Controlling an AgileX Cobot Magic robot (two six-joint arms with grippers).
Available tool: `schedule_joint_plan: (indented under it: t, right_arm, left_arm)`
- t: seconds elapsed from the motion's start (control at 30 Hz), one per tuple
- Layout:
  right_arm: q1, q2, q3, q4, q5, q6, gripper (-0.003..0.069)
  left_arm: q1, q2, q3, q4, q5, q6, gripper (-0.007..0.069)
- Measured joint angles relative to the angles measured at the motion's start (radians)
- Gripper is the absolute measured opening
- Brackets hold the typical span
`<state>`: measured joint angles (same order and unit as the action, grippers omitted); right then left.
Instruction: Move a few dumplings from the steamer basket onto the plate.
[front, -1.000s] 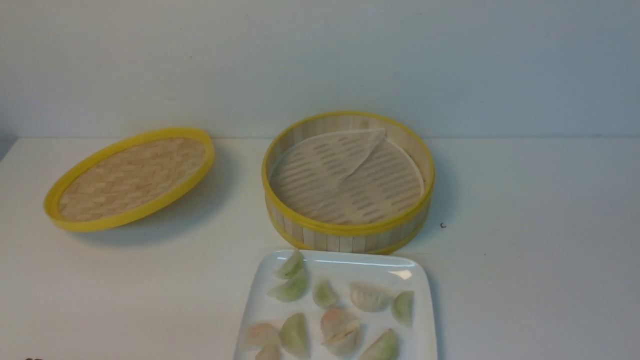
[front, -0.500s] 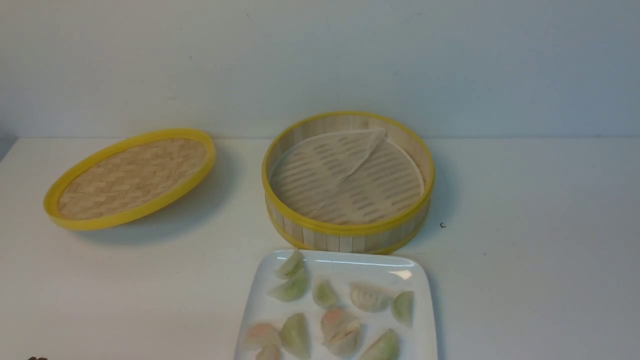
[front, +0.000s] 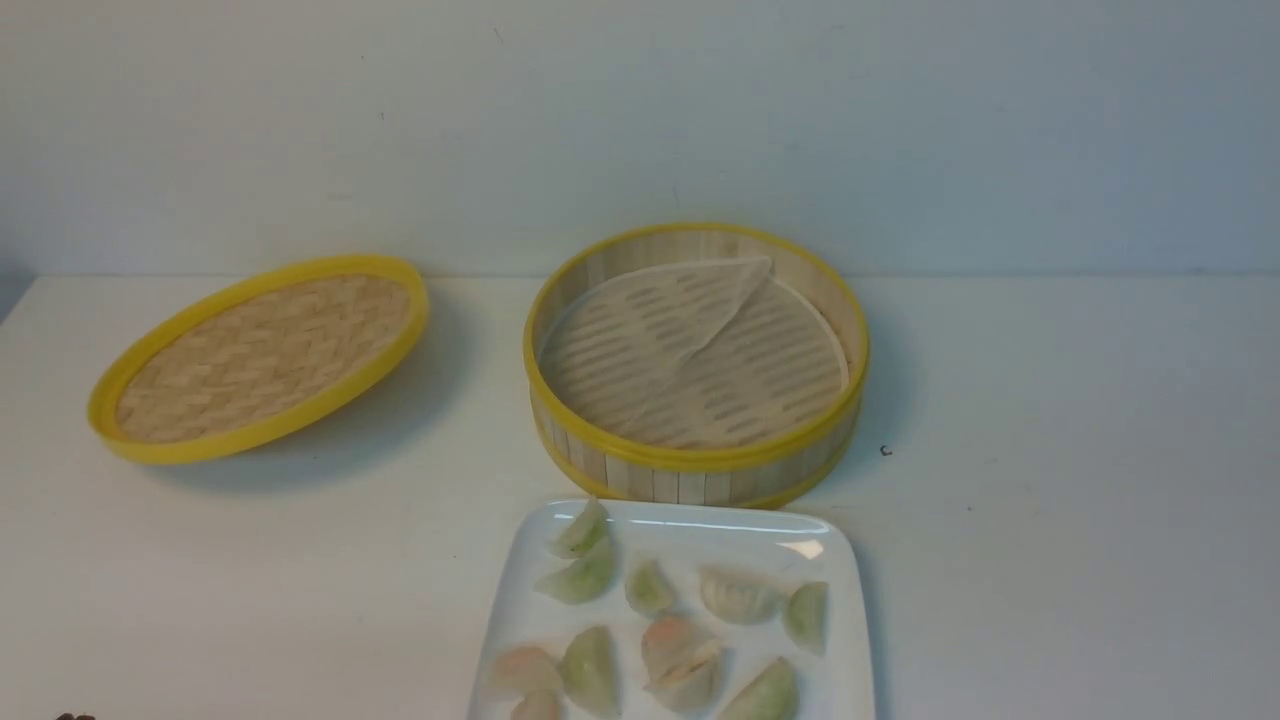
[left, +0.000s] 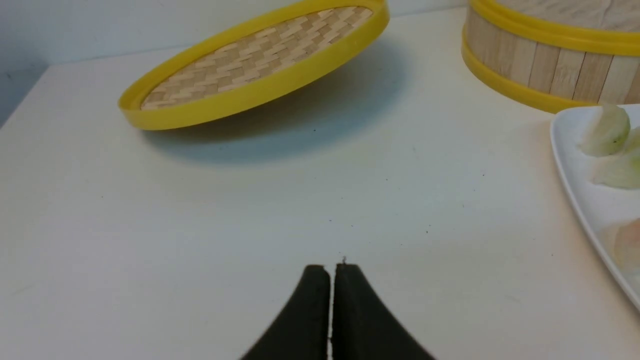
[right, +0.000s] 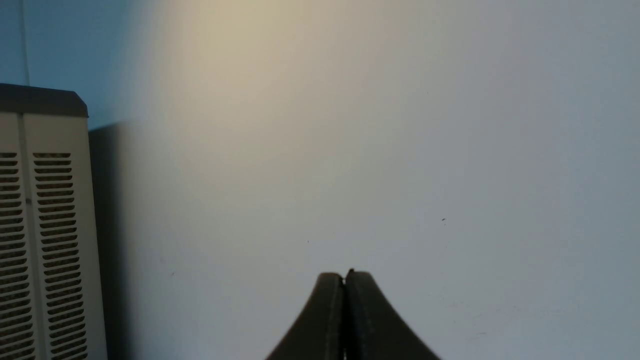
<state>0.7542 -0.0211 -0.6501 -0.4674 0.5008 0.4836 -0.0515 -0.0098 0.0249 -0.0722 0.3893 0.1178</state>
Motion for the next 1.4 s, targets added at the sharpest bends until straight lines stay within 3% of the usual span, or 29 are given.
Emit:
schedule_joint_plan:
  t: [0.2,0.3,0.43,0.67,1.03,1.13,1.4]
  right_arm:
    - [0.0,0.0,0.0,0.024,0.0,0.0,-0.0015]
    - [0.0,0.0,0.0,0.095,-0.004,-0.011,-0.0015]
    - [0.0,0.0,0.032,0.212,-0.039,-0.103,-0.0015]
    - [0.0,0.0,0.186,0.467,-0.197,-0.38,-0.0015]
    - [-0.016,0.0,0.306,0.517,-0.25,-0.426,-0.0015]
    - [-0.124,0.001,0.347,0.517,-0.252,-0.426,-0.0015]
    - [-0.541,0.001,0.524,0.516,-0.228,-0.427,-0.0015]
  left_arm:
    - [0.0,0.0,0.0,0.0,0.0,0.0,-0.0006]
    - [0.0,0.0,0.0,0.0,0.0,0.0,-0.0006]
    - [0.0,0.0,0.0,0.0,0.0,0.0,-0.0006]
    - [0.0,0.0,0.0,0.0,0.0,0.0,-0.0006]
    - [0.0,0.0,0.0,0.0,0.0,0.0,-0.0006]
    - [0.0,0.0,0.0,0.0,0.0,0.0,-0.0006]
    - [0.0,0.0,0.0,0.0,0.0,0.0,-0.0006]
